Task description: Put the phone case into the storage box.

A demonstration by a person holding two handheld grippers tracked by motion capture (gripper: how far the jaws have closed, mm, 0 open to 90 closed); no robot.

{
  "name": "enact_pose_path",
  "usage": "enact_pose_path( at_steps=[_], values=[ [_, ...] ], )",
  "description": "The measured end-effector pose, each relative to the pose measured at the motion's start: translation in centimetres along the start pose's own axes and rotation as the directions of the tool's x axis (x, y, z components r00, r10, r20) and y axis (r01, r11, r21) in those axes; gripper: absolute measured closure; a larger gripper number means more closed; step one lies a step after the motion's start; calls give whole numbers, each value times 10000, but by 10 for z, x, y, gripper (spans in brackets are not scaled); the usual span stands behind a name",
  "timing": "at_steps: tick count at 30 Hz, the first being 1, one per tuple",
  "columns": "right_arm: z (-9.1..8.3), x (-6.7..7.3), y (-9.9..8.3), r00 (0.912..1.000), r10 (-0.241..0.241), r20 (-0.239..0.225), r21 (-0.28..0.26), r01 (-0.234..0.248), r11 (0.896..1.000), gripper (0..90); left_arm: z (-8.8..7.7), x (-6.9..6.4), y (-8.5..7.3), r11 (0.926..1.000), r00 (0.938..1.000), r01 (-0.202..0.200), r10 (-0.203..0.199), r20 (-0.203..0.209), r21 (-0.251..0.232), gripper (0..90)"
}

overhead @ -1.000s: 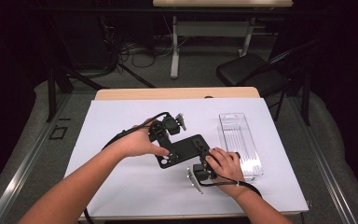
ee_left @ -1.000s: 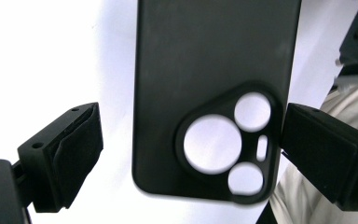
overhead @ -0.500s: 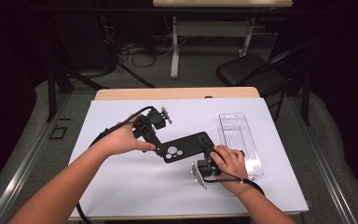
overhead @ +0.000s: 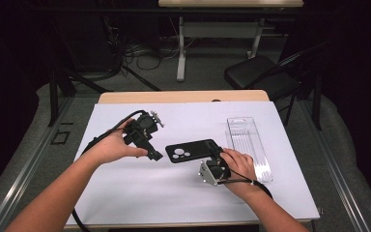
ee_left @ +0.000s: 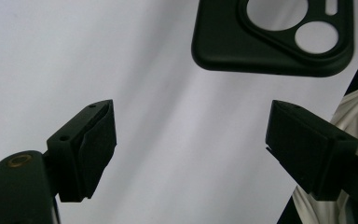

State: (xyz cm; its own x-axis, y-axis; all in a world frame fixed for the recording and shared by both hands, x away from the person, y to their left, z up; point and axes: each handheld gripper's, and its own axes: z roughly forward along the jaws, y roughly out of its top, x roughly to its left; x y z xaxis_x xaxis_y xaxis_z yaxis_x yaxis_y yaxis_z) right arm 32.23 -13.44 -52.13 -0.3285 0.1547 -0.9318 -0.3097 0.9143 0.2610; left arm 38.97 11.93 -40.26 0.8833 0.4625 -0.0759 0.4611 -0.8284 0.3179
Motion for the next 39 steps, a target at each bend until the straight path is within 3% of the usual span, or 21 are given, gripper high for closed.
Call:
enact_pose_path(
  at_steps=[4,7,8,15,16,20,25,28,32,33,35,39],
  values=[
    [-1,-6,2,9884,1233,-888,-61,-1244,9922,876,0,1,-4,9995,9999,-1,4,102,-314,175],
    [-4,-11,3,9739,1685,-1520,6,-1704,9854,876,-1,3,-6,9991,9999,-76,81,114,-428,191],
    [-4,-13,2,9680,1838,-1710,-202,-1900,9816,876,-1,4,-7,9987,9999,-104,107,70,-492,193],
    [-6,-19,-6,9183,3000,-2585,-33,-3113,9503,877,-5,7,-13,9942,9999,31,-14,159,-1074,232],
    [-7,-19,-6,9081,3282,-2601,-26,-3405,9402,877,-5,8,-13,9937,9998,51,-31,180,-1118,236],
    [-9,-22,-8,8773,3690,-3068,-61,-3896,9210,877,-6,7,-14,9921,9997,22,9,246,-1257,243],
    [-9,-27,-11,8272,4304,-3611,-233,-4695,8826,877,-7,6,-13,9884,9994,23,29,339,-1520,242],
    [-8,-30,-13,7908,4674,-3953,-368,-5220,8521,877,-9,6,-13,9850,9990,46,31,442,-1725,242],
    [-7,-33,-15,7352,5122,-4441,-438,-5888,8071,877,-13,6,-12,9770,9972,-165,317,682,-2127,220],
    [-6,-34,-15,7251,5173,-4545,-485,-6000,7985,877,-13,4,-12,9748,9971,-187,347,682,-2223,220],
    [-5,-34,-16,6944,5323,-4843,-502,-6294,7755,877,-13,3,-12,9750,9968,-338,488,637,-2196,222],
    [-4,-35,-16,6430,5594,-5231,-540,-6800,7312,877,-9,0,-14,9742,9939,-480,684,862,-2205,266]
  ],
)
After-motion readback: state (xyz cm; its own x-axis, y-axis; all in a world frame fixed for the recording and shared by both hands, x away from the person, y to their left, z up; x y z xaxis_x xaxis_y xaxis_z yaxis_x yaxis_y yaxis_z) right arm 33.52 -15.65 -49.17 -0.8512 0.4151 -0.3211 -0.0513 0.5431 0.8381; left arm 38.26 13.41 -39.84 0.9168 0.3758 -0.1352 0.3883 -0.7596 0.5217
